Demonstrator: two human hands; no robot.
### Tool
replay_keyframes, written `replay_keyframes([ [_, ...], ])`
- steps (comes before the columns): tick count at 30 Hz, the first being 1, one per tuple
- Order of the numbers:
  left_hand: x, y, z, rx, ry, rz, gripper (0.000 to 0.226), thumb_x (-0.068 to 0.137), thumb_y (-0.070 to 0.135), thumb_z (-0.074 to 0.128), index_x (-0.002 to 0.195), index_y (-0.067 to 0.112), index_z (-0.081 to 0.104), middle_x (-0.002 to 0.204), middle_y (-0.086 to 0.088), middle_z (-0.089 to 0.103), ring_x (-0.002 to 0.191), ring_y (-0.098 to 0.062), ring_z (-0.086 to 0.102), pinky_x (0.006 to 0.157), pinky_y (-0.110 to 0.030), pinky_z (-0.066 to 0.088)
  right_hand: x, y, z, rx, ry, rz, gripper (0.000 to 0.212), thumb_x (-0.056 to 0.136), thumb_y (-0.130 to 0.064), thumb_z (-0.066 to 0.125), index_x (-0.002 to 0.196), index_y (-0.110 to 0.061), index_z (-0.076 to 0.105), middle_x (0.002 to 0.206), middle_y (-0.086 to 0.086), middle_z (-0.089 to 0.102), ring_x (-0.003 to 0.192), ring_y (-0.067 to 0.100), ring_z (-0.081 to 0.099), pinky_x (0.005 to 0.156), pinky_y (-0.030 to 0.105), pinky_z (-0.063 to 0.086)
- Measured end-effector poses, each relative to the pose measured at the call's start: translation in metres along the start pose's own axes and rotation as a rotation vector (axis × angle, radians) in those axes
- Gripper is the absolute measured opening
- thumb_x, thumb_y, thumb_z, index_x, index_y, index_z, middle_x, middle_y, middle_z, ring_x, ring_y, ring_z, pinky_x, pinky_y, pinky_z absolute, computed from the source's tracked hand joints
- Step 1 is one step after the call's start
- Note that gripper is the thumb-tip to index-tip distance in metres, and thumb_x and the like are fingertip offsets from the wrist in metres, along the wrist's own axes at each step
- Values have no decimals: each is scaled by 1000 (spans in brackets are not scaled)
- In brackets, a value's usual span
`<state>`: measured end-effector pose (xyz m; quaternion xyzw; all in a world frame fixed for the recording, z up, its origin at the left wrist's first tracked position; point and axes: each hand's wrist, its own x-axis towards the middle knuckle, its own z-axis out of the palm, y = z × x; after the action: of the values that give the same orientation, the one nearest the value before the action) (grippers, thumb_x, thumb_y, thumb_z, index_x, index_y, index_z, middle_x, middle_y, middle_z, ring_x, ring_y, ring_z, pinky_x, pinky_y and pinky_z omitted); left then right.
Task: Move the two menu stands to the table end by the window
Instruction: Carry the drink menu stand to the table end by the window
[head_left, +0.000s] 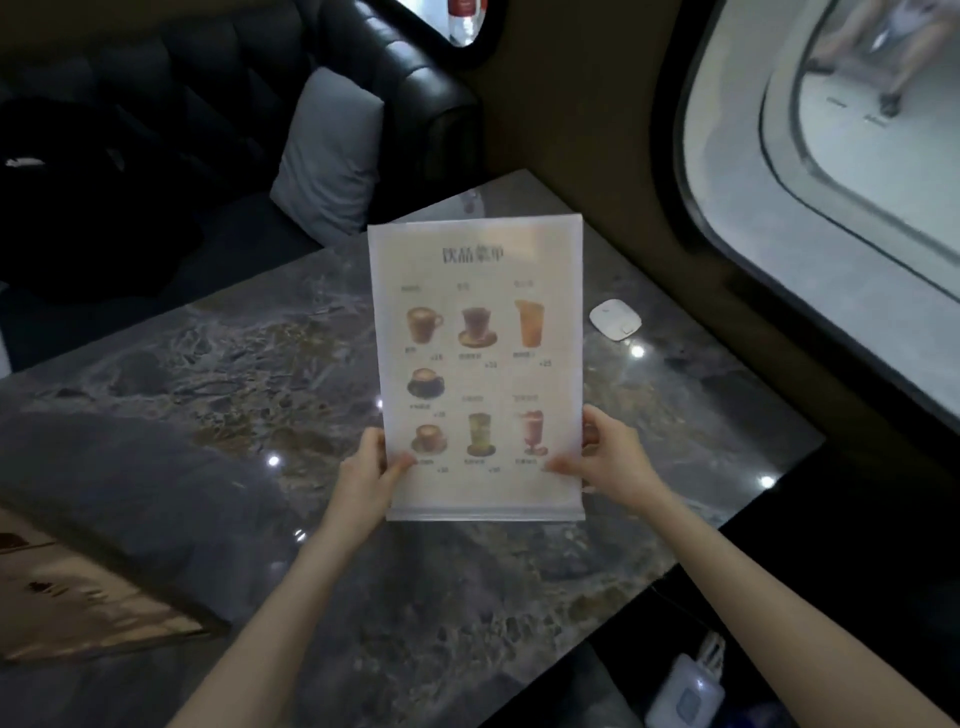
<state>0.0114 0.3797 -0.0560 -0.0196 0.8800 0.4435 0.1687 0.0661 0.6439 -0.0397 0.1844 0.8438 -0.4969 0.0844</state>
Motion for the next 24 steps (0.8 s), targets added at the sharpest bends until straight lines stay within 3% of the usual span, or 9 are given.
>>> replay_keyframes([
  [6,40,79,52,-9,23,170,17,91,20,51,106,14,45,101,-1,57,83,-11,55,60,-14,41,10,17,-57,61,198,-20,47,66,-8,80,108,-14,58,93,0,66,76,12,61,62,14,48],
  [12,81,150,112,6,-47,292,17,91,25,52,103,17,43,101,-2,58,79,-10,56,52,-11,44,19,47,-117,74,413,-18,51,68,-17,80,113,-13,57,90,-4,64,79,15,63,72,30,54],
  [15,99,179,141,27,-61,340,21,90,24,54,106,13,47,99,-4,60,85,-19,59,63,-22,47,24,63,-139,88,495,1,50,70,-18,78,115,-15,57,89,-6,64,78,12,62,74,33,55],
  [20,126,216,185,18,-140,347,34,90,22,54,120,10,43,116,-8,59,103,-22,57,84,-30,47,37,79,-167,52,527,15,50,77,-18,72,123,-11,51,89,-5,59,77,9,56,66,19,46],
  [24,146,234,213,109,-161,405,40,91,24,52,125,6,39,126,-14,57,113,-30,55,89,-37,47,49,90,-185,35,555,41,37,79,-13,69,111,1,55,78,-8,54,75,11,53,52,3,41],
])
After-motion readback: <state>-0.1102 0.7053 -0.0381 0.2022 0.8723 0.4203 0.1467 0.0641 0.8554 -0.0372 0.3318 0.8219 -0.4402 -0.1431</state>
